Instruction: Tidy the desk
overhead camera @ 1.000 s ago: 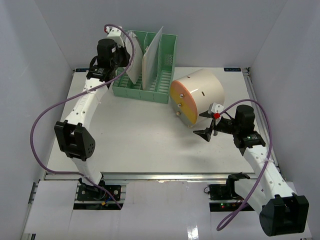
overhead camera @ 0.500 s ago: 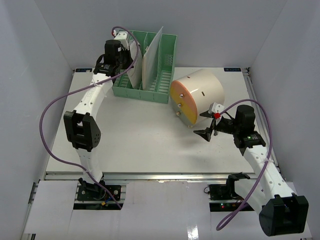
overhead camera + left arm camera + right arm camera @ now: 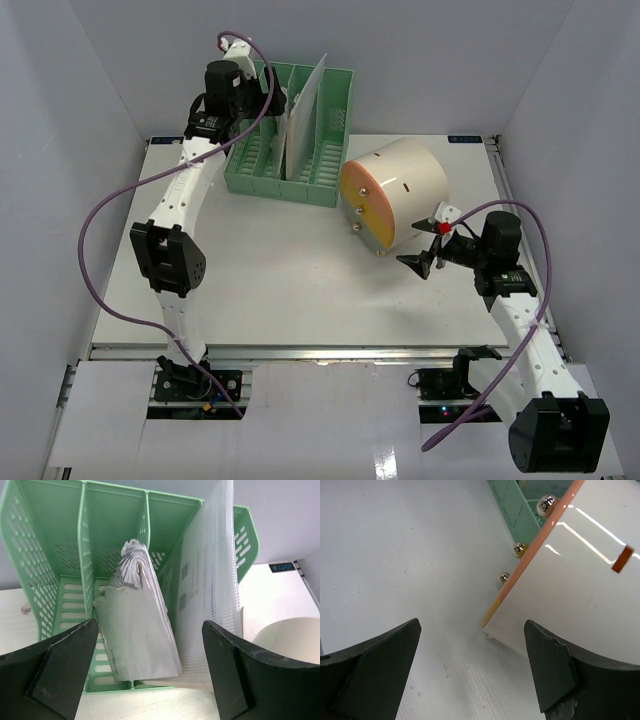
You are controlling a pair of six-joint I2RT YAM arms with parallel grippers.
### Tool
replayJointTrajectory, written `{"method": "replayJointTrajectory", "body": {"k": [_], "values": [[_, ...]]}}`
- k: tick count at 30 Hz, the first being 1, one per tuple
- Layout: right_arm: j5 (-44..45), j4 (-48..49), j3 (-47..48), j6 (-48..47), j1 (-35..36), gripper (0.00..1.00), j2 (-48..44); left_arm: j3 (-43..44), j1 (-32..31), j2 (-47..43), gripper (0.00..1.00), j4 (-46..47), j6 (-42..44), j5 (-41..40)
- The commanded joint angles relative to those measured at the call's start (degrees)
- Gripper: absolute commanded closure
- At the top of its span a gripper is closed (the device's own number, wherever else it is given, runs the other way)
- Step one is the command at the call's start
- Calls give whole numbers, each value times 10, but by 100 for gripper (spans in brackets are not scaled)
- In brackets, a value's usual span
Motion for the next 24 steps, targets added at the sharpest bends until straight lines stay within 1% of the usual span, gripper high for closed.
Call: {"method": "replayJointTrajectory", "body": {"k": [1, 3, 4, 5, 6, 8, 9, 12, 15, 17, 19, 21, 24], "values": [[3, 44, -9, 51, -28, 10, -13, -34, 3, -119, 2, 30, 4, -30], [32, 48, -1, 79, -53, 10, -12, -115, 2, -186, 2, 57, 12, -22], [44, 45, 3, 93, -63, 10, -14, -179, 2, -235, 2, 81, 17, -9], [67, 43, 9, 99, -68, 10, -14, -218, 3, -264, 2, 113, 18, 6], [86, 41, 13, 105, -80, 10, -17, -271, 3, -338, 2, 141, 20, 22], [122, 38, 12, 117, -96, 10, -31, -448, 3, -438, 2, 187, 26, 54], [134, 38, 6, 123, -103, 10, -42, -509, 4, -488, 2, 202, 25, 69], [168, 38, -8, 145, -113, 10, -80, -648, 5, -611, 2, 205, 17, 136], [206, 17, -15, 170, -114, 10, -96, -765, 5, -713, 2, 193, 3, 175], [241, 9, -25, 183, -114, 10, -110, -836, 5, -771, 2, 197, 0, 210], [278, -2, -34, 197, -114, 10, -122, -888, 5, -819, 2, 201, -3, 233], [317, -14, -42, 204, -114, 10, -135, -914, 5, -851, 2, 184, 5, 238], [349, -20, -57, 208, -114, 10, -157, -933, 5, -885, 2, 150, 27, 230]]}}
